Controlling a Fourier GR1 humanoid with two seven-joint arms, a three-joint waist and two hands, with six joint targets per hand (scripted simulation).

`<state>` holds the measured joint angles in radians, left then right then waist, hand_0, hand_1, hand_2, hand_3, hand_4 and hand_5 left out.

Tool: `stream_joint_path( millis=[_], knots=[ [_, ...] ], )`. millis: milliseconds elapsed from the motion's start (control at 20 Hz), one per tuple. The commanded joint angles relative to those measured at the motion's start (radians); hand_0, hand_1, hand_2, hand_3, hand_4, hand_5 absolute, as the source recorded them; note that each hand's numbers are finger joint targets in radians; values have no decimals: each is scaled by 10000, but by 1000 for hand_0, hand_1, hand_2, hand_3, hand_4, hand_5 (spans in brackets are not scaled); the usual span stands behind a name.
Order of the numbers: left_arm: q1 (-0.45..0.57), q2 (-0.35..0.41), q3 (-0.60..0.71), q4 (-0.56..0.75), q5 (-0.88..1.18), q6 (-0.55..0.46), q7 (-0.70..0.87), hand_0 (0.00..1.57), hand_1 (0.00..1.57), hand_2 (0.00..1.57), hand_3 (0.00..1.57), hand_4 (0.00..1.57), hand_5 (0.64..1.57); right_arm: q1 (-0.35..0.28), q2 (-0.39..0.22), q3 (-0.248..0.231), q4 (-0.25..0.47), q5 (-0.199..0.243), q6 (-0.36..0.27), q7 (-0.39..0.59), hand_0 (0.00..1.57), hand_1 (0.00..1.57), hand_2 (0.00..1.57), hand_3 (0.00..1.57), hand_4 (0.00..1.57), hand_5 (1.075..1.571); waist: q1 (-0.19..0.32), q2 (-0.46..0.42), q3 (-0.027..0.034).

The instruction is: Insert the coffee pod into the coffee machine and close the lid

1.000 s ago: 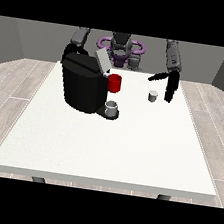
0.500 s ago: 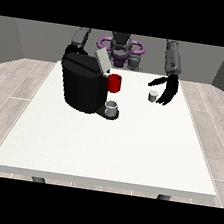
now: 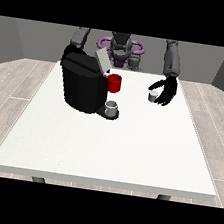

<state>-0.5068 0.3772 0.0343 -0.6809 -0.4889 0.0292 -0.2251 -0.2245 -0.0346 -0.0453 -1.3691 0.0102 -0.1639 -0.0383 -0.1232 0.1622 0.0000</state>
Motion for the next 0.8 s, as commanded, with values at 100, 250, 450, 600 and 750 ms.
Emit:
stream_joint_path(
  millis=[100,250,450,600,750],
  knots=[
    [-297,-23,390,736,-364,1403,-913,775,775,917,692,351,1571,70,139,62,-332,-85,-15,-221,0,0,0,0,505,1571,-269,363,-5],
    [-124,-322,210,1071,-727,1821,-696,836,836,974,748,380,1571,330,334,637,-701,-125,-270,352,0,0,0,0,515,1571,-337,-44,-6],
    [-747,91,-1,1389,-1251,1586,-219,930,930,1040,820,281,1571,214,338,730,-557,-111,-463,-180,0,0,0,0,429,1571,-516,235,-3],
    [-715,-96,-284,1123,-1598,1778,-322,1028,1028,1112,890,287,1571,-207,92,-86,334,-273,-152,-730,0,0,0,0,424,1571,5,415,1],
    [-961,196,-76,1387,-1562,1545,-931,1225,1225,1358,1305,473,1571,-215,-1,-73,-12,-416,-34,-162,0,0,0,0,429,1571,-206,367,-3]
  ],
)
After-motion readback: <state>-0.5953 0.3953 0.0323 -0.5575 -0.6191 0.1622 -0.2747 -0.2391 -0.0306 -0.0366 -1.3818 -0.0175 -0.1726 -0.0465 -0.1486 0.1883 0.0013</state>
